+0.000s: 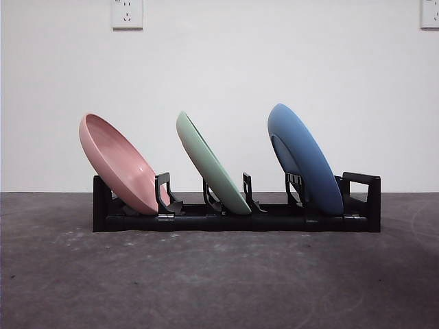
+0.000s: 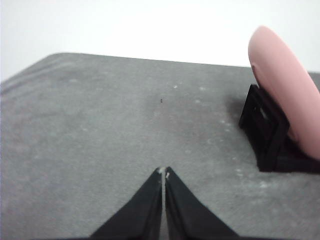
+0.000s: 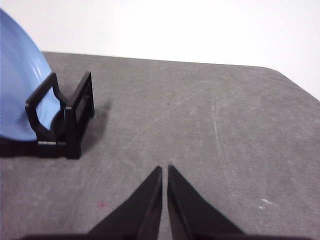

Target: Place the plate

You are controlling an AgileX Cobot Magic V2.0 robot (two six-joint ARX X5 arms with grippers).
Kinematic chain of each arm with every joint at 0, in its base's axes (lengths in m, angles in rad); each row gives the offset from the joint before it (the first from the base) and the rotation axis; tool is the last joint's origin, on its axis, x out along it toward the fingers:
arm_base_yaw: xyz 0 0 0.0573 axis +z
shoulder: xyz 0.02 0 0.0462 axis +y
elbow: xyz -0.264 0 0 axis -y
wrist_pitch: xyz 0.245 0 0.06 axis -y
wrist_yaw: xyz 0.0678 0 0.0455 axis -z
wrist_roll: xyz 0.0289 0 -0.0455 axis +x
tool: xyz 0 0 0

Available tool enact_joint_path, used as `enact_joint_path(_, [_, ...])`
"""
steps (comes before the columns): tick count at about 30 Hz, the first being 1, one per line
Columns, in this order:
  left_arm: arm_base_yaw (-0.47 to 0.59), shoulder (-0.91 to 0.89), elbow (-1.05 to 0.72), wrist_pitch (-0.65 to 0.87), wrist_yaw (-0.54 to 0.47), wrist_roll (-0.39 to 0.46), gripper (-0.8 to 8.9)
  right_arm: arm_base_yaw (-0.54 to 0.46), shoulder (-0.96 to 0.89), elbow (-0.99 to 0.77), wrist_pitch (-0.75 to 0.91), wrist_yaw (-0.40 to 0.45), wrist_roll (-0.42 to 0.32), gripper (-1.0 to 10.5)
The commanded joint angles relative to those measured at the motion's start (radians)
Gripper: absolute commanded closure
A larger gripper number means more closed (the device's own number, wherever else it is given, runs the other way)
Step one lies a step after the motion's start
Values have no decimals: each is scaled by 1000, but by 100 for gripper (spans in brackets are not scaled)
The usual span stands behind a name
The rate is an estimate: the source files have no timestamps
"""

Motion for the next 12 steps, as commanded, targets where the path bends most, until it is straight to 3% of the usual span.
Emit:
enact_joint_path(1, [0, 3, -14, 17, 0, -139, 806, -1, 0, -3, 26, -1, 117, 930])
enact_joint_path(4, [0, 3, -14, 50, 0, -188, 806, -1, 0, -3, 76, -23, 184, 930])
enact_joint_path(12, [0, 3, -6, 323, 0, -227, 806, -1, 0, -3, 315, -26, 251, 930])
